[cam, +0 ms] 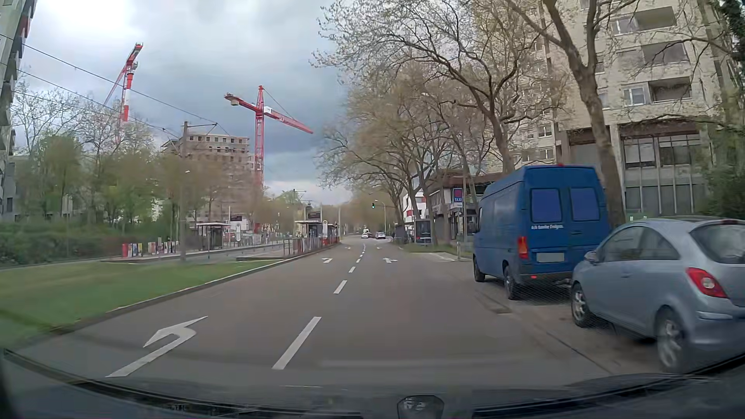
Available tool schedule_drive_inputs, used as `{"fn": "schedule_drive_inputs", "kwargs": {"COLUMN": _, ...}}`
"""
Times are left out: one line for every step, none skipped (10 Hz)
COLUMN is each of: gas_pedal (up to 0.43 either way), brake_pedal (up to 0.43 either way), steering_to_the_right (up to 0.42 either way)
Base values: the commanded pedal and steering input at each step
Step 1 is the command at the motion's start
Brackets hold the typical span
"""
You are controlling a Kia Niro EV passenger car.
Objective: Follow the waypoints while adhering to traffic rules and regulations
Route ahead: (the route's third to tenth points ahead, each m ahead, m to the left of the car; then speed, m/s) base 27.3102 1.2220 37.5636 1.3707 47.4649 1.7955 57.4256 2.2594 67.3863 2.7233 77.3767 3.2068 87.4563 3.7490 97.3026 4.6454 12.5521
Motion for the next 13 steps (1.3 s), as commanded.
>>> {"fn": "schedule_drive_inputs", "kwargs": {"gas_pedal": 0.138, "brake_pedal": 0.000, "steering_to_the_right": -0.004}}
{"fn": "schedule_drive_inputs", "kwargs": {"gas_pedal": 0.138, "brake_pedal": 0.000, "steering_to_the_right": -0.004}}
{"fn": "schedule_drive_inputs", "kwargs": {"gas_pedal": 0.138, "brake_pedal": 0.000, "steering_to_the_right": -0.004}}
{"fn": "schedule_drive_inputs", "kwargs": {"gas_pedal": 0.138, "brake_pedal": 0.000, "steering_to_the_right": -0.004}}
{"fn": "schedule_drive_inputs", "kwargs": {"gas_pedal": 0.138, "brake_pedal": 0.000, "steering_to_the_right": -0.004}}
{"fn": "schedule_drive_inputs", "kwargs": {"gas_pedal": 0.138, "brake_pedal": 0.000, "steering_to_the_right": -0.004}}
{"fn": "schedule_drive_inputs", "kwargs": {"gas_pedal": 0.118, "brake_pedal": 0.000, "steering_to_the_right": -0.004}}
{"fn": "schedule_drive_inputs", "kwargs": {"gas_pedal": 0.110, "brake_pedal": 0.000, "steering_to_the_right": -0.004}}
{"fn": "schedule_drive_inputs", "kwargs": {"gas_pedal": 0.110, "brake_pedal": 0.000, "steering_to_the_right": -0.004}}
{"fn": "schedule_drive_inputs", "kwargs": {"gas_pedal": 0.110, "brake_pedal": 0.000, "steering_to_the_right": -0.005}}
{"fn": "schedule_drive_inputs", "kwargs": {"gas_pedal": 0.110, "brake_pedal": 0.000, "steering_to_the_right": -0.005}}
{"fn": "schedule_drive_inputs", "kwargs": {"gas_pedal": 0.110, "brake_pedal": 0.000, "steering_to_the_right": -0.005}}
{"fn": "schedule_drive_inputs", "kwargs": {"gas_pedal": 0.110, "brake_pedal": 0.000, "steering_to_the_right": -0.005}}
